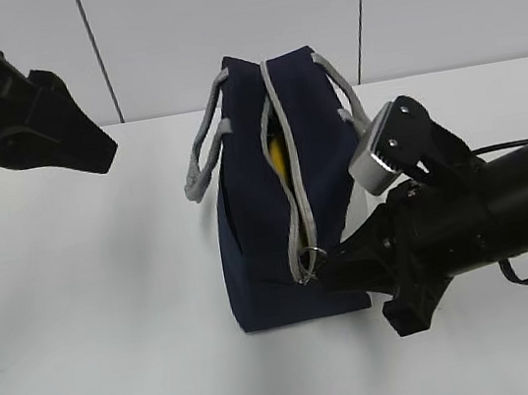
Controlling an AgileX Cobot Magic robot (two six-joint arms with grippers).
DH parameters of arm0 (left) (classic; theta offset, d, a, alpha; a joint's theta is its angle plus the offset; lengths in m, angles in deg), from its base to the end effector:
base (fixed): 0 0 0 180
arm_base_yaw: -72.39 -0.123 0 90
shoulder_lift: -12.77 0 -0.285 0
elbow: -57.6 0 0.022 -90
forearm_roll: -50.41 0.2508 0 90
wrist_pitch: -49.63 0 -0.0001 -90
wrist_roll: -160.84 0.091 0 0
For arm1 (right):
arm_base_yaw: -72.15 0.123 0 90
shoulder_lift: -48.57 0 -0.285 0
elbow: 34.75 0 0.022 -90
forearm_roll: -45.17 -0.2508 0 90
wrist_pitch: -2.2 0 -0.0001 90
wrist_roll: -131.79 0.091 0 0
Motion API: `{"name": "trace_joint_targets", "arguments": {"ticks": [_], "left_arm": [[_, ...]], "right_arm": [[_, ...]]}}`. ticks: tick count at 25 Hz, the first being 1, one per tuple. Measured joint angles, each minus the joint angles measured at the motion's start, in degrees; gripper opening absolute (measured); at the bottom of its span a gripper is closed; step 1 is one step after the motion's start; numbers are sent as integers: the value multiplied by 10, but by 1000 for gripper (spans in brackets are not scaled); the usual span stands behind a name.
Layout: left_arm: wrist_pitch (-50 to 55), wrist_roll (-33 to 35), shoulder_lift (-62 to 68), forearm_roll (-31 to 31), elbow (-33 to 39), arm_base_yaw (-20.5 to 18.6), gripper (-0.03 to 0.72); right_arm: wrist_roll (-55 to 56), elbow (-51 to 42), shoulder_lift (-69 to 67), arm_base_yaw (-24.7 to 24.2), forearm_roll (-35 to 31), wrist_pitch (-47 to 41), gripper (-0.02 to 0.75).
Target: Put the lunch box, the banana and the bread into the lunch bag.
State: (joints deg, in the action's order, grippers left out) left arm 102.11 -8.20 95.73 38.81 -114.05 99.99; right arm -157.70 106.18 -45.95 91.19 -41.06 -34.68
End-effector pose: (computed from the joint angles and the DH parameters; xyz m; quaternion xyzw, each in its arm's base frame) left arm 0.2326 -0.1380 0.3501 0.2805 0.9037 -0.1390 0.2921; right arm 0.2369 0.1395 0.1974 -0.4335 0.7759 0.2768 0.3651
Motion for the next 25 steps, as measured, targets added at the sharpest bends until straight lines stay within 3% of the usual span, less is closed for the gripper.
{"name": "trace_joint_targets", "arguments": {"ticks": [25], "left_arm": [[-1,0,0,0,0,0,424]], "right_arm": [[11,74,27,0,10,-20,0]]}}
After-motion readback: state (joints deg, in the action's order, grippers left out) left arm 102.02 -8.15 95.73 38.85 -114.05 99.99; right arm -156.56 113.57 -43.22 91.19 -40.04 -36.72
